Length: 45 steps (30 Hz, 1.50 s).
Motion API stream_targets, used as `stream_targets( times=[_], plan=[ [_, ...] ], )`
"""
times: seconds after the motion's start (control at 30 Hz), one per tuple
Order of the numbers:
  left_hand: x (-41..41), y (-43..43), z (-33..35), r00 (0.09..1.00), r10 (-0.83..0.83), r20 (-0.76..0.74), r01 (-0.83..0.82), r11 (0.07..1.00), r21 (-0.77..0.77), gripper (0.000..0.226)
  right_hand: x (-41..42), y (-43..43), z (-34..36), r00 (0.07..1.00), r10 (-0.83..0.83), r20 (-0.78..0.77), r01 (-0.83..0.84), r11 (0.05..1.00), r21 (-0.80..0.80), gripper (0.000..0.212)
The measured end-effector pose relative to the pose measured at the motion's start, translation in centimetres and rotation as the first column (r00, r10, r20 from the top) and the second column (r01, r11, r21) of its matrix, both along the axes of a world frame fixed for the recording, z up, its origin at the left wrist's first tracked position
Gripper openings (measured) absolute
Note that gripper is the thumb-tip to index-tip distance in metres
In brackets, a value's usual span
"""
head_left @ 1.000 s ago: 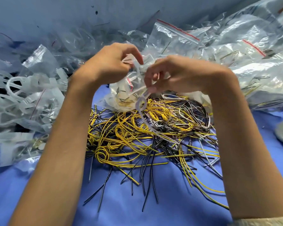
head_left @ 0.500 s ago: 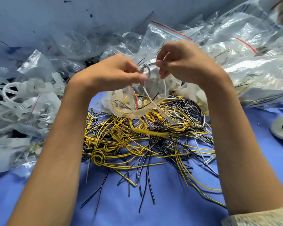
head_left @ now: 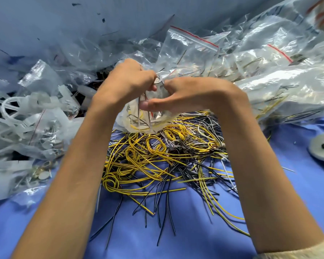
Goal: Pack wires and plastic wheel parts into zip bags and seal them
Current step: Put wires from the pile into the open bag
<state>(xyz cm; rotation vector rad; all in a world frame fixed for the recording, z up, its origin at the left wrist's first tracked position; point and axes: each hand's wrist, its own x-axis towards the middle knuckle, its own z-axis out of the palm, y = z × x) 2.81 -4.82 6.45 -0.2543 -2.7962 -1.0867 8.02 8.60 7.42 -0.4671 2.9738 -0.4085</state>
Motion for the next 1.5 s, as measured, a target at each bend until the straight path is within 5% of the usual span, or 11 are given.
stream_targets(
  times=[0.17,0.37,0.5,0.9,1.23,1.4,1.5],
  plan=[
    [0.4,0.3,0.2,0.999,0.036,-0.016,-0.036,0.998,-0.044,0.027,0.0,-0.7,0.0,1.0,-0.013,-0.003,0.013,0.999,0.05,0.059],
    [0.7,0.5,0.3,0.996,0.052,-0.075,-0.059,0.994,-0.092,0.032,-0.2,-0.3,-0.2,0.999,0.033,0.022,-0.034,0.997,0.065,0.033],
    [0.5,0.2,0.3,1.0,0.013,-0.003,-0.013,0.999,-0.045,0.05,-0.4,-0.1,0.0,0.995,0.05,0.083,-0.048,0.999,-0.024,0.032],
    [0.6,-0.6,0.7,0.996,-0.084,0.031,0.082,0.995,0.053,0.037,-0.9,1.6,-0.2,0.999,-0.025,0.037,0.038,0.911,-0.411,0.027],
    [0.4,-0.8,0.4,0.996,-0.086,0.031,0.088,0.994,-0.072,0.031,-0.2,3.1,0.8,0.994,-0.061,-0.089,0.022,0.92,-0.39,0.044],
    [0.4,-1.0,0.4,0.988,-0.15,0.03,0.152,0.978,-0.145,0.038,-0.5,2.7,0.6,0.999,-0.035,0.025,0.042,0.905,-0.422,0.041],
    [0.8,-0.9,0.7,0.977,-0.213,0.005,0.211,0.962,-0.173,0.02,-0.9,2.1,0.2,0.998,-0.053,0.036,0.063,0.937,-0.342,0.036]
  ],
)
